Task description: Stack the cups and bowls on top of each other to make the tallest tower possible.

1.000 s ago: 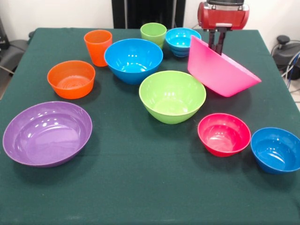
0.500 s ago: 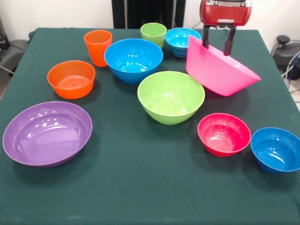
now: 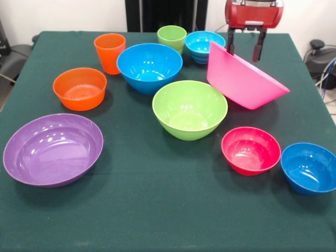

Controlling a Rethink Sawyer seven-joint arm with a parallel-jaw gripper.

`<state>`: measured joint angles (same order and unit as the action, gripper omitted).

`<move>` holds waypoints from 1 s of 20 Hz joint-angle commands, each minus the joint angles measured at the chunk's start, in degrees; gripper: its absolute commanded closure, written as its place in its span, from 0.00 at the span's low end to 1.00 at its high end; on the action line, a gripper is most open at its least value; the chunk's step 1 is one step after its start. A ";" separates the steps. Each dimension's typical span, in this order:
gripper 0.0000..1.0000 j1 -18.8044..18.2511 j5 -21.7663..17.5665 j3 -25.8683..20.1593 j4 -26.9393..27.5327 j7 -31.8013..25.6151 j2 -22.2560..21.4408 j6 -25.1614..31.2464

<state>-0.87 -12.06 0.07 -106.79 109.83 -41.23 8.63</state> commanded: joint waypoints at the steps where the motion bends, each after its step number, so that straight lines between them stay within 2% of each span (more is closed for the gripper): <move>1: 0.00 -0.17 2.30 -4.35 -1.93 5.61 0.78 8.13; 6: 0.00 1.19 3.63 -2.81 -2.12 5.44 -2.17 12.36; 11: 0.00 0.79 4.96 -3.55 -3.29 4.66 -6.39 17.14; 17: 0.00 0.25 5.86 -3.95 -4.12 4.17 -9.00 20.20; 20: 0.00 -0.03 5.54 -4.15 -3.65 3.67 -8.63 20.28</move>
<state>-0.64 -7.73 0.00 -108.12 109.83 -49.23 23.16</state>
